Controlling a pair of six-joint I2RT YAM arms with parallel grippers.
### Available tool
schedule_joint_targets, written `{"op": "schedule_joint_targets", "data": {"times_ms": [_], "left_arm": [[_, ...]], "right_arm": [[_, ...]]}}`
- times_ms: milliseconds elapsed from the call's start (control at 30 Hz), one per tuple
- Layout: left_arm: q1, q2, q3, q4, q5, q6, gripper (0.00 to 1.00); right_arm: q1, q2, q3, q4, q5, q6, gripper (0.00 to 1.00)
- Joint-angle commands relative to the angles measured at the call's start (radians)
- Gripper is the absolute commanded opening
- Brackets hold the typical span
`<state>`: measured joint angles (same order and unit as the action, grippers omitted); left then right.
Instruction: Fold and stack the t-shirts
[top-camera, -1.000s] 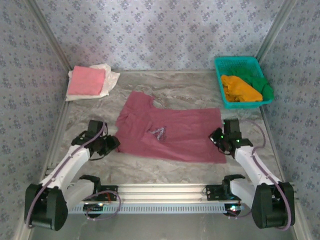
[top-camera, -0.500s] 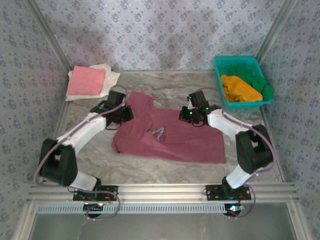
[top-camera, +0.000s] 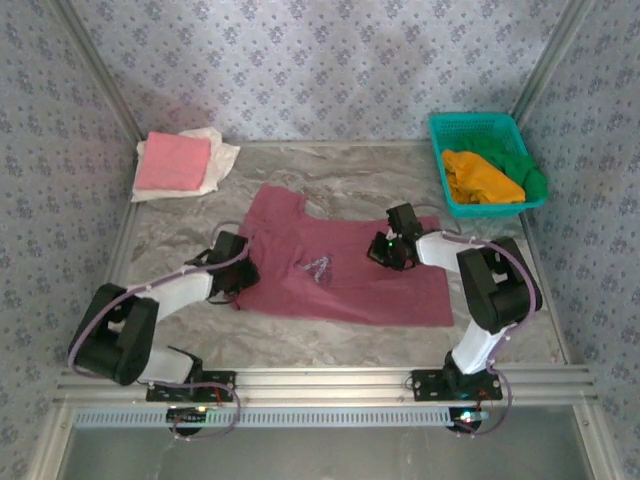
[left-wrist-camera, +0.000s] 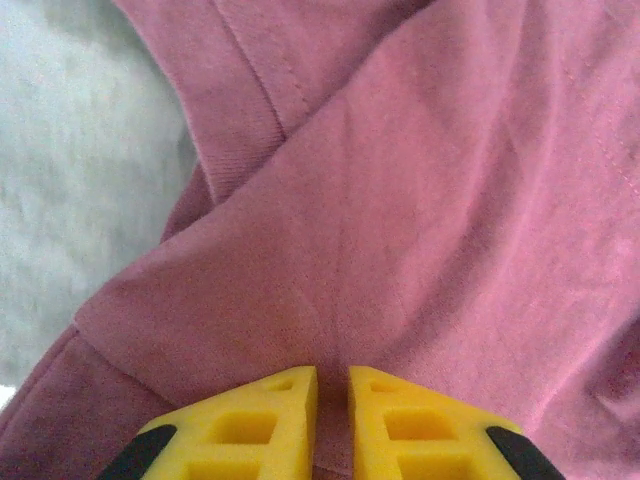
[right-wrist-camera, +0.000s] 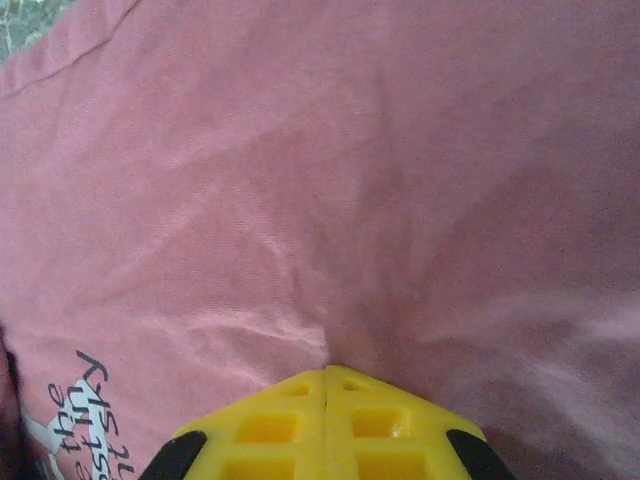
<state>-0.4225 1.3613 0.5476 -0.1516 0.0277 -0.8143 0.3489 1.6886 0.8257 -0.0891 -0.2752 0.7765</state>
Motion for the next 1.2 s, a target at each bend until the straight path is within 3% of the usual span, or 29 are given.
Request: {"op": "schedule_joint_targets", "data": {"times_ms": [0,67,133,267,300,400,533,767,1033,1167], "left_arm": [[-0.032,-0.073,-0.05,-0.122,-0.025,-0.08,0.19],[-0.032,-0.136,-0.019,-0.198,-0.064,-0.058,0.22],[-0.024,-0.177,0.055,-0.241,-0.109,0.009,0.34],[0.072,-0.112,0.305,-0.214,-0.083,0.211,0.43],[0.111,-0.065,0.365,-0.174,-0.036,0.257,0.54],[0.199,0.18,0.626,-0.179,0.142,0.414,0.61],[0.21,0.529,1.022,-0.384,0.156,0.569,0.73],[0.233,0.846,1.348,-0.55,0.101,0.593,0.77],[0.235,0.977,1.447,-0.568,0.138,0.583,0.76],[0.232,1.0,1.439,-0.538,0.171,0.566,0.67]], "right_arm": [[-0.009,-0.064,-0.063,0.02,0.017,0.07,0.0],[-0.016,-0.081,-0.071,0.014,0.029,0.069,0.0],[-0.021,-0.082,-0.039,-0.005,0.027,0.038,0.0],[-0.029,-0.066,0.088,-0.043,-0.01,-0.041,0.0],[-0.03,-0.066,0.119,-0.043,-0.013,-0.06,0.0],[-0.039,-0.056,0.197,-0.047,-0.015,-0.117,0.13],[-0.053,-0.056,0.265,-0.035,-0.054,-0.139,0.28],[-0.054,-0.102,0.283,-0.078,-0.04,-0.267,0.46],[-0.103,-0.164,0.218,-0.06,-0.063,-0.274,0.48],[-0.123,-0.181,0.209,-0.059,-0.082,-0.268,0.49]]}}
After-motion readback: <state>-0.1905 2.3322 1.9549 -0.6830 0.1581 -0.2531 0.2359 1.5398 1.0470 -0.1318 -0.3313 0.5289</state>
